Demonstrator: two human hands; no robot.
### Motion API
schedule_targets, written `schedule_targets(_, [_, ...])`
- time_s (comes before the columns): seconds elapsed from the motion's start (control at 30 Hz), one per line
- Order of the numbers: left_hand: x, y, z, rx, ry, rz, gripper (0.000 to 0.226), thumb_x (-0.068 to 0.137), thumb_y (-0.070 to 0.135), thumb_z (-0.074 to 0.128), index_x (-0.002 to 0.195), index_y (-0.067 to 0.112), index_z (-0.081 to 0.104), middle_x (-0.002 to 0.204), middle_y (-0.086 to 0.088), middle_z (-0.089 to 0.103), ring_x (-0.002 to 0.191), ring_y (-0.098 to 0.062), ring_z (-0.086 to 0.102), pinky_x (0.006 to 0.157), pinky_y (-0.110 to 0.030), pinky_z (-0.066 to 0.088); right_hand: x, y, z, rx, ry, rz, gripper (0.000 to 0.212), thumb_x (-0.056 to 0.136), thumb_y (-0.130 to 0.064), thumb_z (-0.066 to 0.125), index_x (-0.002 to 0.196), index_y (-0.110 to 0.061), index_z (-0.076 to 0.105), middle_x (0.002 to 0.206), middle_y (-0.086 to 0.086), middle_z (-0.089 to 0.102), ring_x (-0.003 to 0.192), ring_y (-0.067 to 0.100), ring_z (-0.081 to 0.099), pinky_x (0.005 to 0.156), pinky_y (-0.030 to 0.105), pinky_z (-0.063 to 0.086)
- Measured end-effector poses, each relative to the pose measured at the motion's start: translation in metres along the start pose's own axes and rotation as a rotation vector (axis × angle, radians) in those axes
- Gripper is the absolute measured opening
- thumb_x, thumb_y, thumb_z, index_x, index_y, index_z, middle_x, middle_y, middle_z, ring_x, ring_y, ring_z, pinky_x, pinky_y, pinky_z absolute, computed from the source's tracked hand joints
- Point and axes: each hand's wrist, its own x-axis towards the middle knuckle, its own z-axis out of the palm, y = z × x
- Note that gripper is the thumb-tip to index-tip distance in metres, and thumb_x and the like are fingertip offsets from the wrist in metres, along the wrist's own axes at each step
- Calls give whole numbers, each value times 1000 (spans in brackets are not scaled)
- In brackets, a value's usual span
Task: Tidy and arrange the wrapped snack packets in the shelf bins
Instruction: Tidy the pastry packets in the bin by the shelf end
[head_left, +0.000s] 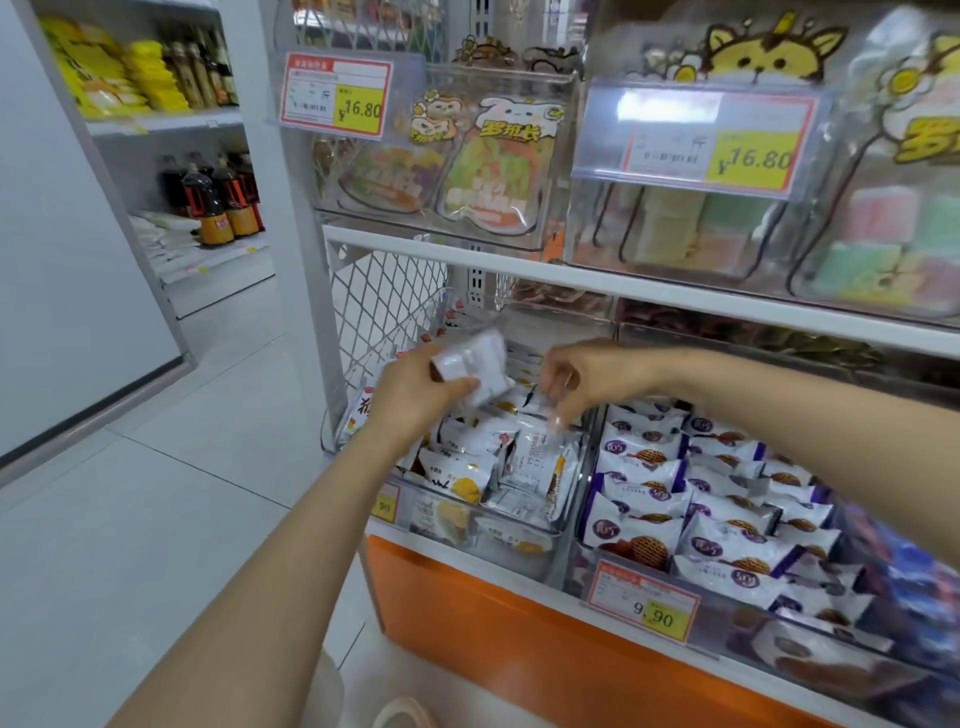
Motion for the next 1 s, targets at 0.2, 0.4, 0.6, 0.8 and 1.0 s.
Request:
schedule_targets(0.2, [-11,-14,-5,-78,52,-7,23,84,23,68,95,4,59,89,-15,62,82,-29,59,72,-37,49,9,-37,9,-527,-437,188,53,84,-38,66,131,-18,55,136,-4,50,127,14,42,98,22,30])
schedule_targets(0.4, [-20,-18,-7,-73,-29,-9,39,84,27,68,89,-10,55,78,-18,49,68,-21,46,61,-31,36,21,-34,23,-567,-419,161,39,81,-29,72,117,-15,64,113,-4,63,103,13,53,89,26,40])
schedule_targets(0.6, [-22,-14,-6,-97,-37,0,37,83,26,69,91,-8,58,77,-14,50,65,-21,45,56,-30,34,-3,-26,2,-191,-174,-39,28,91,-31,59,76,-8,60,73,-2,48,68,9,43,69,24,35])
schedule_targets(0.8, [-26,0,1,-148,-60,12,33,82,25,71,106,4,63,92,-9,63,89,-24,60,82,-35,47,-20,-19,-1,78,42,-91,24,91,-34,59,101,-14,66,93,-14,65,86,0,58,83,18,40])
schedule_targets(1.0, [-29,6,10,-221,-139,-33,37,80,26,72,104,-1,64,91,-14,68,76,-26,61,69,-32,46,-29,-27,0,191,-25,-116,18,81,-14,72,92,-15,58,64,-15,57,57,-1,50,57,13,39])
